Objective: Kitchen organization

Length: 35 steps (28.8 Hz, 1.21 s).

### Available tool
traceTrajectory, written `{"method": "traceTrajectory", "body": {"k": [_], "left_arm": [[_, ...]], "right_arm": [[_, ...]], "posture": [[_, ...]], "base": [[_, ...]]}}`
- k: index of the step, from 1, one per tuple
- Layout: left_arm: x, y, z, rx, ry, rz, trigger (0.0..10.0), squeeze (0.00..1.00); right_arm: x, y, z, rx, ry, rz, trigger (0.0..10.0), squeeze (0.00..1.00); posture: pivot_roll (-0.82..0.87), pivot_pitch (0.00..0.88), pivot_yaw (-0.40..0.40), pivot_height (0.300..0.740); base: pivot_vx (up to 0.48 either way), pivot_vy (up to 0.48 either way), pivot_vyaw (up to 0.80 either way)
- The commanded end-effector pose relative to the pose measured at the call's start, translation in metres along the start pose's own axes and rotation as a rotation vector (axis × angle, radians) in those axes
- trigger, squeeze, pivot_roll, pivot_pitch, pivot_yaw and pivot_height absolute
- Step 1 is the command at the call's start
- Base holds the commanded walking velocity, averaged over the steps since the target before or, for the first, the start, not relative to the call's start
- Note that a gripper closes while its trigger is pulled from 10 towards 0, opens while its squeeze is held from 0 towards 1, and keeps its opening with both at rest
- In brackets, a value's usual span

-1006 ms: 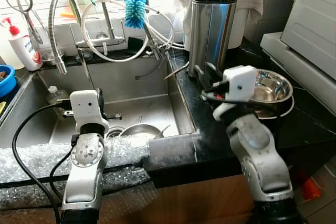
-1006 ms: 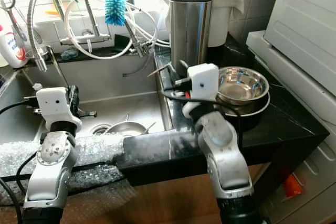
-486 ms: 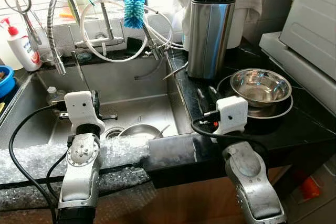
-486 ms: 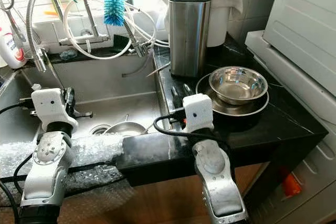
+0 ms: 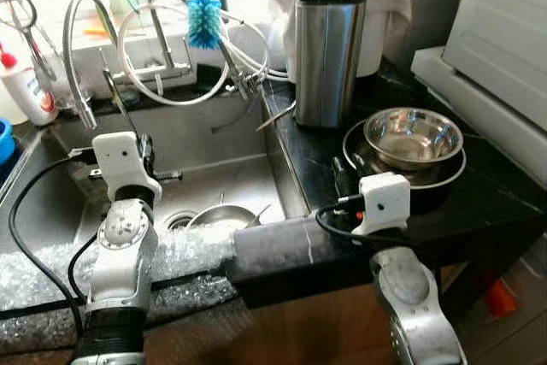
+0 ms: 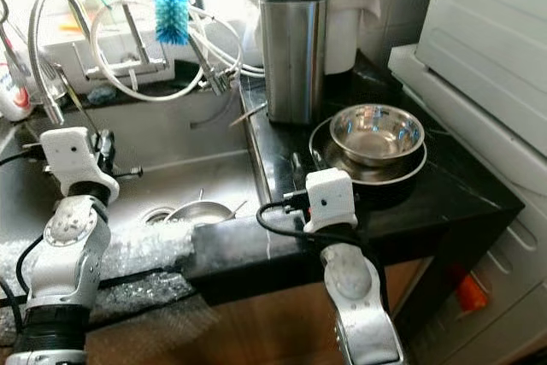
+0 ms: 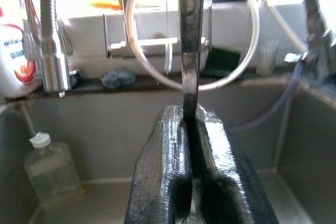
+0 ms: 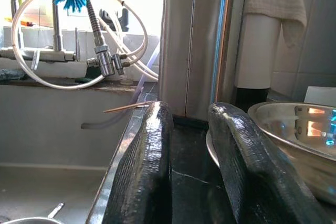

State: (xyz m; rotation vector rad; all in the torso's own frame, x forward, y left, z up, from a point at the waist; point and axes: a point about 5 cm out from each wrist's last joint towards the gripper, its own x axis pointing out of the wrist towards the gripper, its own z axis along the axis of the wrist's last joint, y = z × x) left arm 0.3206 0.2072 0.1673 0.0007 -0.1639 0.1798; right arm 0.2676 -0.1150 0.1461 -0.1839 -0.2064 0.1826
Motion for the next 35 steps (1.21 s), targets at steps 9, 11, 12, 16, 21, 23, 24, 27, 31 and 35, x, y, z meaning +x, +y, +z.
{"method": "traceTrajectory", "body": {"k": [9,11,12,16,21,23,24,27,31,35], "left_arm": [[0.012,0.008,-0.027,0.032,0.149,-0.015,10.0,1.00],[0.011,0.006,-0.032,0.042,0.177,-0.027,10.0,1.00],[0.010,0.005,-0.035,0.041,0.189,-0.036,10.0,1.00],[0.010,0.003,-0.037,0.032,0.189,-0.037,10.0,1.00],[0.009,0.001,-0.038,0.027,0.190,-0.038,10.0,1.00],[0.008,0.000,-0.038,0.025,0.185,-0.038,10.0,1.00],[0.008,0.000,-0.034,0.015,0.166,-0.041,10.0,1.00],[0.011,-0.001,-0.011,-0.025,0.034,-0.059,10.0,0.00],[0.011,0.006,0.018,0.034,-0.116,-0.090,10.0,0.00],[0.008,0.022,0.034,0.090,-0.172,-0.106,10.0,0.00]], "right_arm": [[-0.002,0.005,0.002,-0.018,-0.020,0.010,10.0,0.00],[-0.001,0.005,0.003,-0.016,-0.020,0.009,10.0,0.00],[0.000,0.005,0.003,-0.018,-0.019,0.010,10.0,0.00],[0.000,0.005,0.003,-0.020,-0.017,0.012,10.0,0.00],[0.002,0.004,0.002,-0.026,-0.011,0.013,10.0,0.00],[0.003,0.005,0.002,-0.026,-0.012,0.015,10.0,0.00],[0.003,0.005,0.003,-0.025,-0.012,0.016,10.0,0.00],[0.004,0.005,0.003,-0.023,-0.013,0.016,10.0,0.00],[0.007,0.005,0.005,-0.020,-0.018,0.015,10.0,0.00],[0.007,0.006,0.006,-0.019,-0.020,0.019,10.0,0.00]], "posture": [[-0.10,0.000,0.119,0.740],[-0.10,0.000,0.118,0.740],[-0.10,0.000,0.114,0.740],[-0.10,0.000,0.111,0.740],[-0.09,0.000,0.107,0.740],[-0.09,0.000,0.106,0.740],[-0.09,0.000,0.104,0.740],[-0.08,0.000,0.100,0.740],[-0.08,0.000,0.099,0.740],[-0.07,0.000,0.099,0.740]], "base": [[0.000,0.000,0.00],[0.000,0.000,0.00],[0.000,0.000,0.00],[0.000,0.000,0.00],[0.000,0.000,0.00],[0.000,0.000,0.00],[0.000,0.000,0.00],[0.000,0.000,0.00],[0.000,0.000,0.00],[0.000,0.000,0.00]]}}
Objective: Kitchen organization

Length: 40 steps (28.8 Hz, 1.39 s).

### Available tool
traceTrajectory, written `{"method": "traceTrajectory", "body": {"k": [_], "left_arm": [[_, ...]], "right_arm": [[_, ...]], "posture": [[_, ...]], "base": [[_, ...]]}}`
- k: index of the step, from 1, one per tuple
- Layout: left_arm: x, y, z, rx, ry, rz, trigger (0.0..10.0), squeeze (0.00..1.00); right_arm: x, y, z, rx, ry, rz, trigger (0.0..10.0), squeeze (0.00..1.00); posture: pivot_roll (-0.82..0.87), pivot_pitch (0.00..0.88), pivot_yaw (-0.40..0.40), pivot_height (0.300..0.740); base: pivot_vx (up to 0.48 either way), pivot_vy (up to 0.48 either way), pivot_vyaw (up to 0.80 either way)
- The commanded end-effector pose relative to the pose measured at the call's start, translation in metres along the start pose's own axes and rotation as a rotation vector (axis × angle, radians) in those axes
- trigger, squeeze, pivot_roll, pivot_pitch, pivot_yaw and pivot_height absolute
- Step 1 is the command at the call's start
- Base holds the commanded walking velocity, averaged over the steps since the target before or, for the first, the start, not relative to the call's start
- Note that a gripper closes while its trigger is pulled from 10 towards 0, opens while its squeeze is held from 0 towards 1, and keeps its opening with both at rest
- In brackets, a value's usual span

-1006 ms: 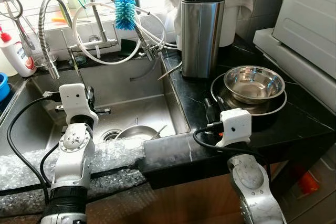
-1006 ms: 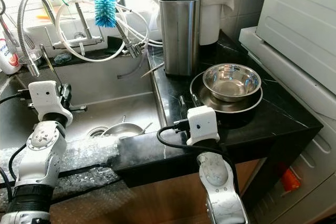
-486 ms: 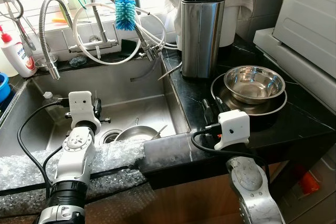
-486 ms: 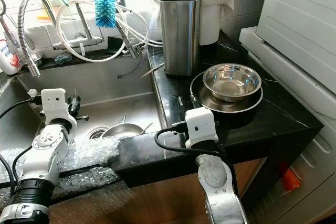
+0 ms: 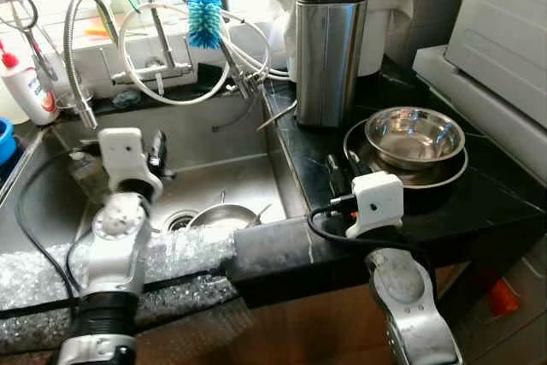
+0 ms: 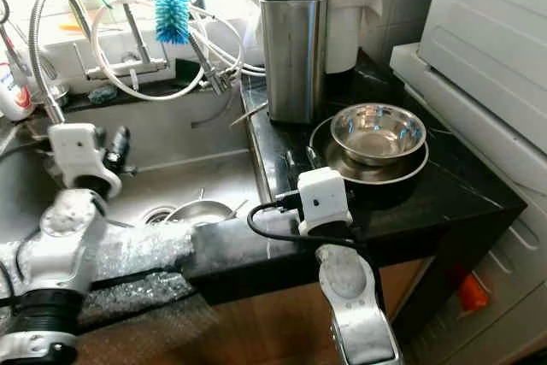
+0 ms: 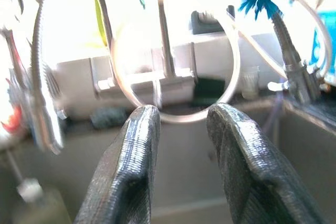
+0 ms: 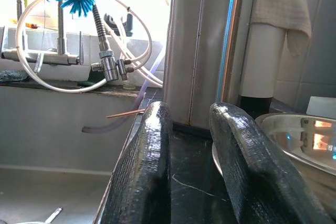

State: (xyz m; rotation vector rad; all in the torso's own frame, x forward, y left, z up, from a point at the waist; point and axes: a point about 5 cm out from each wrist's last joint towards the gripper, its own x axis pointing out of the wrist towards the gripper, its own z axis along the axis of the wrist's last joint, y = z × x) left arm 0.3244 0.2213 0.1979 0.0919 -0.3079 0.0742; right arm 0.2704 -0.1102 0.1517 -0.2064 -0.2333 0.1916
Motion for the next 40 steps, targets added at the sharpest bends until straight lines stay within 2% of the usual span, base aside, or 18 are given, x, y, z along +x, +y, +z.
{"method": "traceTrajectory", "body": {"k": [1,5,6,7,10,14,16,19,22,31,37,40], "left_arm": [[-0.005,0.015,0.007,0.037,-0.024,0.005,10.0,0.00],[-0.016,0.032,0.008,0.075,-0.025,0.014,10.0,0.00],[-0.024,0.041,0.008,0.100,-0.021,0.016,10.0,0.00],[-0.024,0.041,0.008,0.100,-0.021,0.016,10.0,0.00],[-0.036,0.048,0.008,0.120,-0.019,0.020,10.0,0.00],[-0.064,0.058,0.003,0.145,0.020,0.023,10.0,0.00],[-0.071,0.057,0.002,0.127,0.028,0.035,10.0,0.00],[-0.091,0.046,-0.008,0.078,0.074,0.047,10.0,0.00],[-0.100,0.039,-0.013,0.060,0.098,0.051,10.0,0.00],[-0.105,0.032,-0.013,0.043,0.116,0.060,10.0,0.00],[-0.100,0.028,-0.014,0.039,0.107,0.058,10.0,0.00],[-0.090,0.022,-0.012,0.049,0.089,0.033,10.0,0.00]], "right_arm": [[0.002,0.003,0.000,0.007,0.005,0.010,10.0,0.00],[0.002,0.003,0.000,0.009,0.004,0.011,10.0,0.00],[0.002,0.003,0.000,0.009,0.004,0.009,10.0,0.00],[0.002,0.003,0.000,0.009,0.004,0.009,10.0,0.00],[0.002,0.002,0.000,0.009,0.004,0.007,10.0,0.00],[-0.001,0.000,-0.001,0.006,0.008,0.003,10.0,0.00],[-0.001,0.000,-0.001,0.003,0.008,0.002,10.0,0.00],[-0.001,0.001,0.000,-0.002,0.002,0.003,10.0,0.00],[-0.001,0.001,0.000,-0.001,0.000,0.003,10.0,0.00],[-0.003,-0.002,-0.001,-0.007,0.002,-0.002,10.0,0.00],[0.000,-0.006,0.002,-0.010,-0.003,-0.024,10.0,0.00],[0.011,-0.018,0.018,0.017,-0.039,-0.084,10.0,0.00]], "posture": [[-0.07,0.000,0.101,0.740],[-0.06,0.000,0.104,0.740],[-0.06,0.000,0.106,0.740],[-0.06,0.000,0.106,0.740],[-0.06,0.000,0.109,0.740],[-0.06,0.000,0.117,0.740],[-0.06,0.000,0.118,0.740],[-0.07,0.000,0.124,0.740],[-0.07,0.000,0.124,0.740],[-0.07,0.000,0.124,0.740],[-0.08,0.000,0.124,0.740],[-0.09,0.000,0.122,0.740]], "base": [[0.000,0.000,0.00],[0.000,0.000,0.00],[0.000,0.000,0.00],[0.000,0.000,0.00],[0.000,0.000,0.00],[0.000,0.000,0.00],[0.000,0.000,0.00],[0.000,0.000,0.00],[0.000,0.000,0.00],[0.000,0.000,0.00],[0.000,0.000,0.00],[0.000,0.000,0.00]]}}
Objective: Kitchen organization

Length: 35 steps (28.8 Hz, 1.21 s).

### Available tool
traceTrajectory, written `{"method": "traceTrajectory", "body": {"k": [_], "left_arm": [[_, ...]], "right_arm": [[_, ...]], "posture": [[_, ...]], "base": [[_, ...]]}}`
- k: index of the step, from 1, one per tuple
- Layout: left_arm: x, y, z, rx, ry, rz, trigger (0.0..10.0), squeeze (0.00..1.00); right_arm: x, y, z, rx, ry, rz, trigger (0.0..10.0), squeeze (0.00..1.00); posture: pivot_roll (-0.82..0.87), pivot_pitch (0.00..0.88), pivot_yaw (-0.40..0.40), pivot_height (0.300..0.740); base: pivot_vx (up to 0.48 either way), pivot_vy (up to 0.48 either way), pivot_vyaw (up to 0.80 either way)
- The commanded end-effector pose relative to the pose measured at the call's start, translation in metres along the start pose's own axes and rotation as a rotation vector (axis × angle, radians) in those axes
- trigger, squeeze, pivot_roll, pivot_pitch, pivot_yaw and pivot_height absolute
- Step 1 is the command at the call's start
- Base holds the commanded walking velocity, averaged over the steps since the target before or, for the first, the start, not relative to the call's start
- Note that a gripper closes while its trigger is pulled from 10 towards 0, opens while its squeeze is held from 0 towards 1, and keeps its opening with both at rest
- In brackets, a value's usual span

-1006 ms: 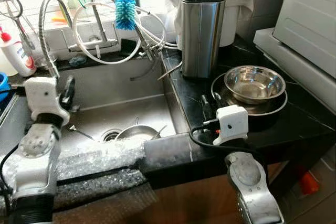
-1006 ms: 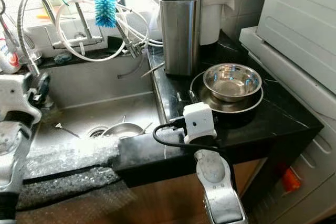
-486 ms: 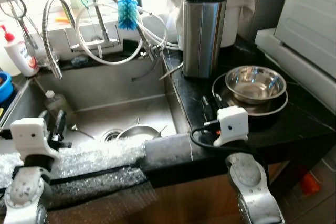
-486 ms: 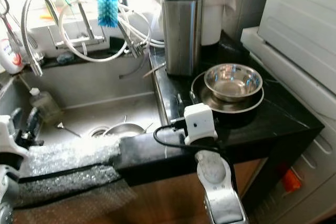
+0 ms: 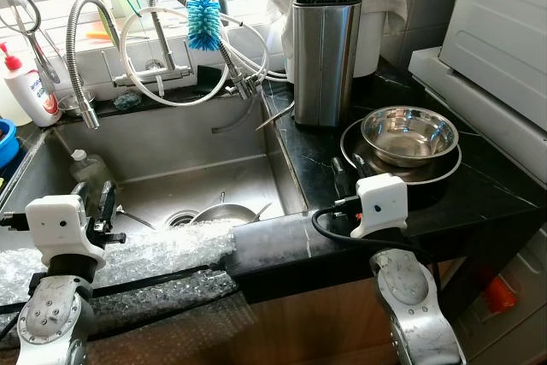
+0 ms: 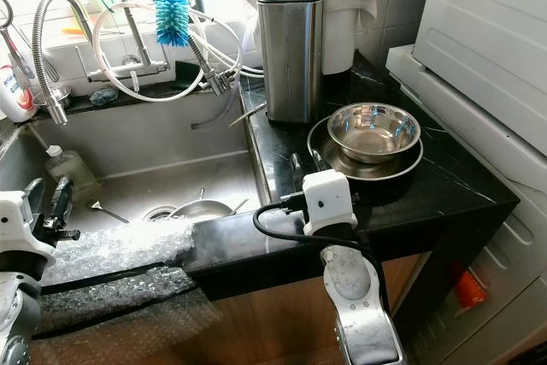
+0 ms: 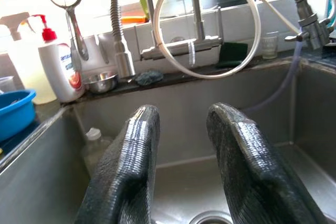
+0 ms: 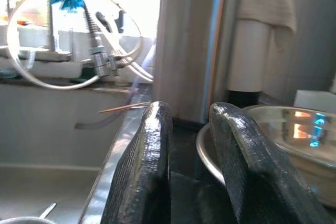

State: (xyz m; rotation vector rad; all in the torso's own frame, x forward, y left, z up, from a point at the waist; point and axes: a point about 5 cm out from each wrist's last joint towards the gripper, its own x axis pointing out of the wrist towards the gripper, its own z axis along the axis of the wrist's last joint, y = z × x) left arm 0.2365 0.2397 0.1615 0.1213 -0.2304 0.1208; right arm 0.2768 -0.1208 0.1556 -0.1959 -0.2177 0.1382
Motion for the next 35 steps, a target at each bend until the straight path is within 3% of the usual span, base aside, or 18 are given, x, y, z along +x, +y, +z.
{"method": "traceTrajectory", "body": {"k": [1,4,9,14,16,23,27,29,35], "left_arm": [[0.007,-0.003,0.001,0.016,0.000,-0.024,10.0,0.00],[0.019,-0.003,0.010,0.079,-0.043,-0.123,10.0,0.00],[0.028,0.003,0.011,0.120,-0.044,-0.167,10.0,0.00],[0.025,-0.004,-0.006,0.125,0.013,-0.227,10.0,0.00],[0.023,-0.013,-0.016,0.091,0.041,-0.241,10.0,0.00],[0.019,-0.019,-0.022,0.060,0.063,-0.247,10.0,0.00],[0.018,-0.020,-0.024,0.051,0.067,-0.245,10.0,0.00],[0.018,-0.020,-0.025,0.048,0.070,-0.243,10.0,0.00],[0.019,-0.022,-0.027,0.043,0.071,-0.243,10.0,0.00]], "right_arm": [[0.009,-0.008,0.021,0.010,-0.072,-0.035,10.0,0.00],[0.014,-0.013,0.026,-0.008,-0.085,-0.037,10.0,0.00],[0.015,-0.018,0.024,-0.019,-0.071,-0.059,10.0,0.00],[0.018,-0.024,0.021,-0.055,0.007,-0.102,10.0,0.00],[0.020,-0.031,0.019,-0.086,0.052,-0.095,10.0,0.00],[0.023,-0.048,0.034,-0.084,0.063,-0.170,10.0,0.00],[0.022,-0.058,0.043,0.003,0.064,-0.271,10.0,0.00],[0.022,-0.067,0.057,0.112,0.018,-0.355,10.0,0.00],[0.022,-0.078,0.072,0.260,-0.047,-0.449,10.0,0.00]], "posture": [[-0.08,0.000,0.119,0.740],[-0.07,0.000,0.111,0.740],[-0.07,0.000,0.117,0.740],[-0.08,0.000,0.125,0.740],[-0.10,0.000,0.130,0.740],[-0.11,0.000,0.134,0.740],[-0.11,0.000,0.137,0.740],[-0.11,0.000,0.138,0.740],[-0.12,0.000,0.142,0.740]], "base": [[0.000,0.000,0.00],[0.000,0.000,0.00],[0.000,0.000,0.00],[0.000,0.000,0.00],[0.000,0.000,0.00],[0.000,0.000,0.00],[0.000,0.000,0.00],[0.000,0.000,0.00],[0.000,0.000,0.00]]}}
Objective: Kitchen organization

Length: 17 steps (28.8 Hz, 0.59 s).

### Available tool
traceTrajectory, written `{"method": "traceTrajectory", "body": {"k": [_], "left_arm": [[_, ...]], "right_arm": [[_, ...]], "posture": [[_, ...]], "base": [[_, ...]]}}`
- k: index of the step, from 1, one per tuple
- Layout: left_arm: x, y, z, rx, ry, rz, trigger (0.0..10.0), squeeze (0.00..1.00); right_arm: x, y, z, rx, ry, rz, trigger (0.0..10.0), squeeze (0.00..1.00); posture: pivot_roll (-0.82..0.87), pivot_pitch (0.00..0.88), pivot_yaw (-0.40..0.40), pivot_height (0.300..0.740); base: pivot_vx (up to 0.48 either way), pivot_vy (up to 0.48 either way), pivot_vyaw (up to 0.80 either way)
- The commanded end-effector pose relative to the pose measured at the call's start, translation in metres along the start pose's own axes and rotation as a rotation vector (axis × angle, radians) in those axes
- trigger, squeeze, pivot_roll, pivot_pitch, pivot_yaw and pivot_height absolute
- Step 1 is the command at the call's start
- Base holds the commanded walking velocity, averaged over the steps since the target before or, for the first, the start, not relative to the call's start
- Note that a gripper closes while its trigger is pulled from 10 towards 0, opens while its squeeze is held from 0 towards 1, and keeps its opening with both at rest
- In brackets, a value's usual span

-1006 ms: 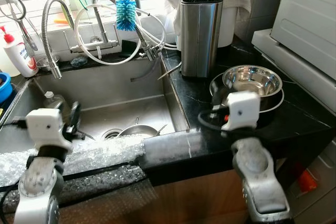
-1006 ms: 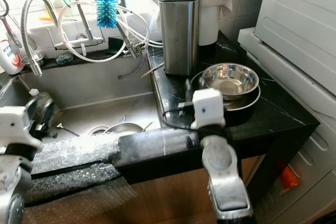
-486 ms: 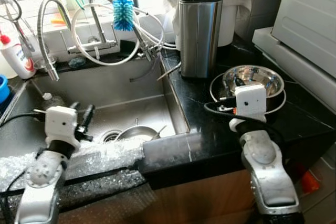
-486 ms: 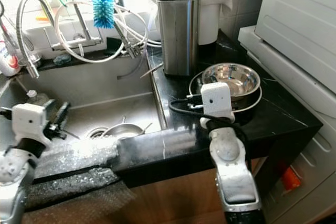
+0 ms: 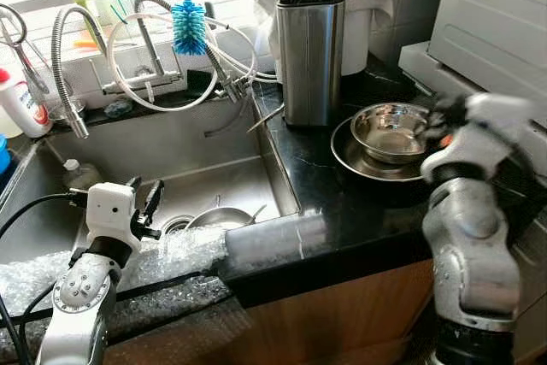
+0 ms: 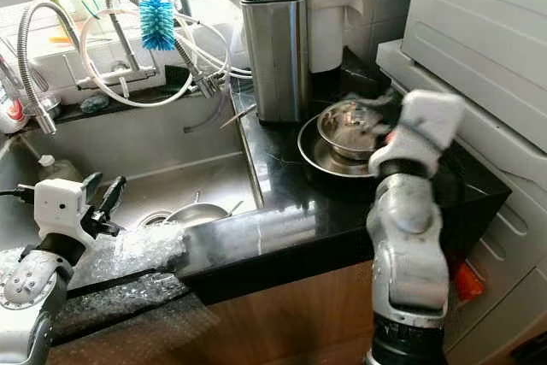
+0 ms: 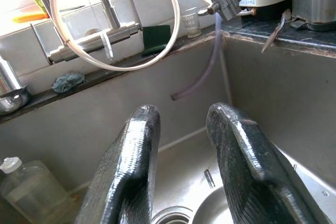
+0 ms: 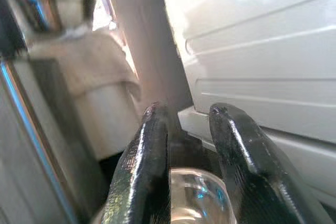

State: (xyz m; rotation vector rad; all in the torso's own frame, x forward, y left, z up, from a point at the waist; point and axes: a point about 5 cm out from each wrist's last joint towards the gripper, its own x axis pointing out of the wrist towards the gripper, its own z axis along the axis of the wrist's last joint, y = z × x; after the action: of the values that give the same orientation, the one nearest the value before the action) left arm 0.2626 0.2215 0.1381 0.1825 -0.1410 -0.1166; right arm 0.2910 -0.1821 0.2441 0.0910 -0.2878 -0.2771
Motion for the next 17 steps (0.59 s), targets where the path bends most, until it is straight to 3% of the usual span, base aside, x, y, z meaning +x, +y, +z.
{"method": "traceTrajectory", "body": {"k": [1,3,4,10,16,17], "left_arm": [[0.001,0.002,-0.001,0.002,-0.001,0.005,10.0,0.00],[0.002,0.002,-0.001,0.000,-0.002,0.004,10.0,0.00],[0.003,0.001,-0.001,-0.002,-0.003,0.004,10.0,0.00],[0.004,-0.002,-0.002,-0.009,-0.005,0.005,10.0,0.00],[0.004,-0.002,-0.003,-0.014,-0.006,0.012,10.0,0.00],[0.004,-0.003,-0.003,-0.017,-0.010,0.016,10.0,0.00]], "right_arm": [[0.000,0.000,0.000,0.047,0.023,-0.025,10.0,0.00],[0.001,-0.002,-0.001,0.058,0.035,-0.040,10.0,0.00],[0.002,-0.006,-0.011,0.092,0.099,-0.072,10.0,0.00],[0.002,-0.010,-0.037,0.186,0.249,-0.135,10.0,0.00],[0.005,-0.010,-0.048,0.111,0.327,-0.120,10.0,0.00],[0.006,-0.009,-0.049,0.063,0.334,-0.076,10.0,0.00]], "posture": [[-0.12,0.000,0.142,0.740],[-0.11,0.000,0.141,0.740],[-0.11,0.000,0.141,0.740],[-0.10,0.000,0.137,0.740],[-0.10,0.000,0.137,0.740],[-0.09,0.000,0.126,0.740]], "base": [[0.000,0.000,0.00],[0.000,0.000,0.00],[0.000,0.000,0.00],[0.000,0.000,0.00],[0.000,0.000,0.00],[0.000,0.000,0.00]]}}
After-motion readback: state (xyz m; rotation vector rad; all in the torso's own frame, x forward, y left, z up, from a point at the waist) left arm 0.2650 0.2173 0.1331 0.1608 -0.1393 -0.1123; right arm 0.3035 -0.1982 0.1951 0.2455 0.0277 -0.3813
